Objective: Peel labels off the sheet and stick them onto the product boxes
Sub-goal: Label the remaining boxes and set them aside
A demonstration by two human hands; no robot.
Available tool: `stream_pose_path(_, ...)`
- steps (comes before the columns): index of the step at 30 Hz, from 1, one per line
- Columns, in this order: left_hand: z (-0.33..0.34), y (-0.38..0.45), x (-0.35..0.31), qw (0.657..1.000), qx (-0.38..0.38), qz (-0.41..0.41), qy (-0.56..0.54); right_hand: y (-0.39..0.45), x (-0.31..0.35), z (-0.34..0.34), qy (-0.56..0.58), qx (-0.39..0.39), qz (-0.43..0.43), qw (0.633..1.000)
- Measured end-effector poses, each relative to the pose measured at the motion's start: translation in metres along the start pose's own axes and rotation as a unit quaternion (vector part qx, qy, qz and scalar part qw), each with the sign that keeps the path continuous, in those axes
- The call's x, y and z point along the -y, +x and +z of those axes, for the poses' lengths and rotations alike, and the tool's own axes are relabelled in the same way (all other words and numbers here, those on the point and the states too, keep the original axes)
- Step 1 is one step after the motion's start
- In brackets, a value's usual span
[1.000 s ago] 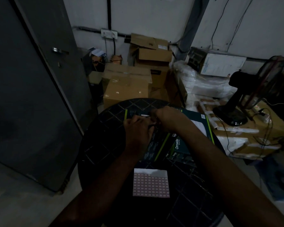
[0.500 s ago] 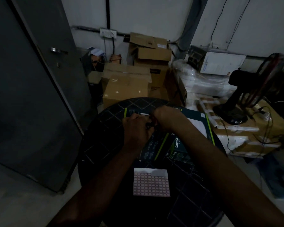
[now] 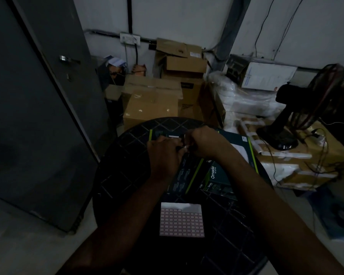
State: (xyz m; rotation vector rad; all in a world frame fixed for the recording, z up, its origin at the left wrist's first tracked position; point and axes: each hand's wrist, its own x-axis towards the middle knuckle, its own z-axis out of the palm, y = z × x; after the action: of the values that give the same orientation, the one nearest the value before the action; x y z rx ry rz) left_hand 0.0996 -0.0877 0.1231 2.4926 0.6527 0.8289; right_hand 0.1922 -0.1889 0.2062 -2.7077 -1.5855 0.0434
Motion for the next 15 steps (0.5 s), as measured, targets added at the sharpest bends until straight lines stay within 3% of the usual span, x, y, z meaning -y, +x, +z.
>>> stream_pose_path(3,0.001,-0.001,0.001,1.0,-0.011,0.005,-0.003,-0.006,-0.007,0.009,0.071,-0.045,0.013,0.996)
stream_pose_path(9,-0.003,-0.002,0.004,1.0,-0.009,0.025,-0.001,-0.009,-0.008,0.03,0.106,-0.108,0.025,0.988)
stream_pose_path(15,-0.005,-0.005,0.008,0.999,0.008,0.035,-0.027,-0.009,-0.007,0.033,0.066,-0.119,0.022,0.991)
